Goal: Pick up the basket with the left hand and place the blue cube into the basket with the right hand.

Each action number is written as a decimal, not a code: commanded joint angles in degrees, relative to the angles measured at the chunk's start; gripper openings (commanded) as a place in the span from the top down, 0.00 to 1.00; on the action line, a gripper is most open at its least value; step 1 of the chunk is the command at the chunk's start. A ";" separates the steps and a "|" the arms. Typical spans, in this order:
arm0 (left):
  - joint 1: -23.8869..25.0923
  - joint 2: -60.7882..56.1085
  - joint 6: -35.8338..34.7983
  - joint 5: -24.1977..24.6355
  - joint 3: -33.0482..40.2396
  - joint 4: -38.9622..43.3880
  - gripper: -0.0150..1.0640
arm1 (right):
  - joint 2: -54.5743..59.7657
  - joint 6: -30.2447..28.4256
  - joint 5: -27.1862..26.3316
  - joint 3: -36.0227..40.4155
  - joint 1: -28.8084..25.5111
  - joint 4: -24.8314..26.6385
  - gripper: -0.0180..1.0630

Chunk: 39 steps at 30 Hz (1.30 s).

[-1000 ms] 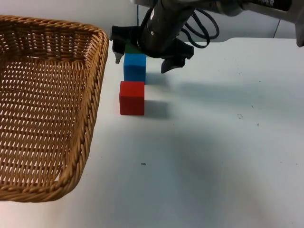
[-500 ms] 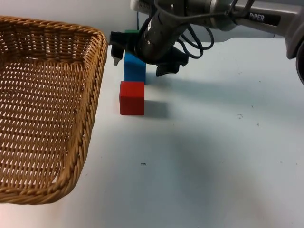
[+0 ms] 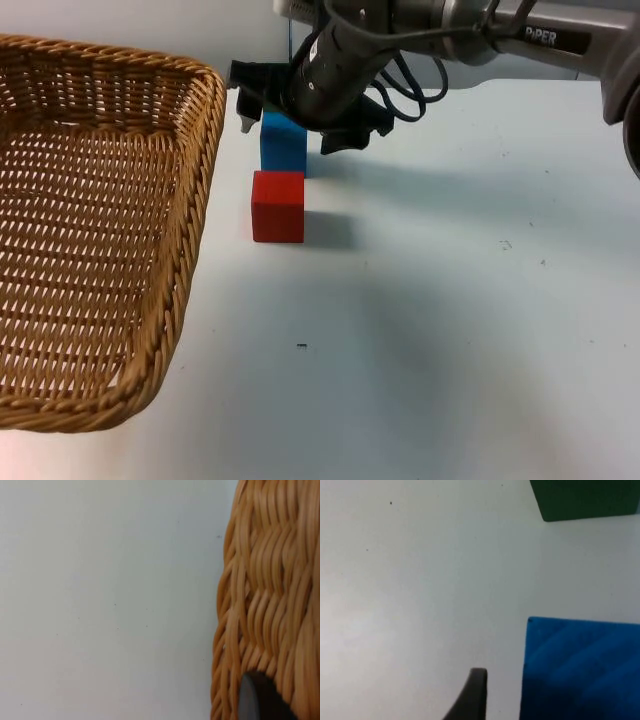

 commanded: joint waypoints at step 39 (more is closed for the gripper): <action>0.12 -0.55 -0.02 0.13 -0.35 -1.52 0.99 | 0.38 -7.24 10.96 -10.79 0.89 -0.56 0.99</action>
